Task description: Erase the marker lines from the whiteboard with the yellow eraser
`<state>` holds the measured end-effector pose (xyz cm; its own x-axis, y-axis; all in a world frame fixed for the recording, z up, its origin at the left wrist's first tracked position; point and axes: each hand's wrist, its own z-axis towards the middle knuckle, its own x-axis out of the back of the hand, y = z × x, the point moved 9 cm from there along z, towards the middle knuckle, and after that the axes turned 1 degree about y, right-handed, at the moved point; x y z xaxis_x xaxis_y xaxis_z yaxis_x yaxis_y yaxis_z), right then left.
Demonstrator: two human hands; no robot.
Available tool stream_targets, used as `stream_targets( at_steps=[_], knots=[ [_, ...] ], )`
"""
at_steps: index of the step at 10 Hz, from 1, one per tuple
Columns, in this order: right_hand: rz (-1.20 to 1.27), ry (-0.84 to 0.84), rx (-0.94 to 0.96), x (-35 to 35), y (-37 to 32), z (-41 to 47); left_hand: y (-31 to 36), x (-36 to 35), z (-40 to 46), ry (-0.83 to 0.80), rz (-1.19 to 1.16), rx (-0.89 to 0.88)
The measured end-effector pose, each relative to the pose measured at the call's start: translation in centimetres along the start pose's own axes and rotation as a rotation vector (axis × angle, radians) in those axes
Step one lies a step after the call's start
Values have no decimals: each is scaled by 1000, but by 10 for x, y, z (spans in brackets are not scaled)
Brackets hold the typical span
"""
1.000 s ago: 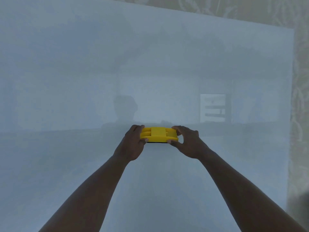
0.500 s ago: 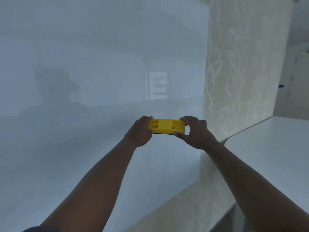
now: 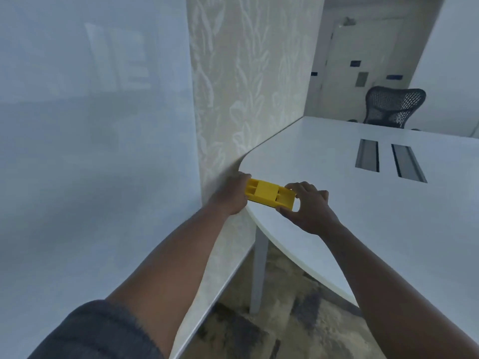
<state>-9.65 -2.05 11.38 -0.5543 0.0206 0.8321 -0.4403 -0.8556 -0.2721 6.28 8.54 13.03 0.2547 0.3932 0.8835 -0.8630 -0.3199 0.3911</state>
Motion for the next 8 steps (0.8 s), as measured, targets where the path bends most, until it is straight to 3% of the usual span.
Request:
stream_targets(
  at_steps=[2, 4, 7, 8],
  knots=[
    [-73, -94, -205, -36, 107, -44, 41, -124, 43, -187, -8, -67],
    [-127, -189, -301, -55, 172, -78, 66, -213, 54, -351, -48, -105],
    [-217, -221, -310, -56, 174, -84, 66, -221, 49, -381, -107, -74],
    [-240, -175, -278, -49, 150, -64, 54, -186, 48, -172, -125, -9]
  ],
)
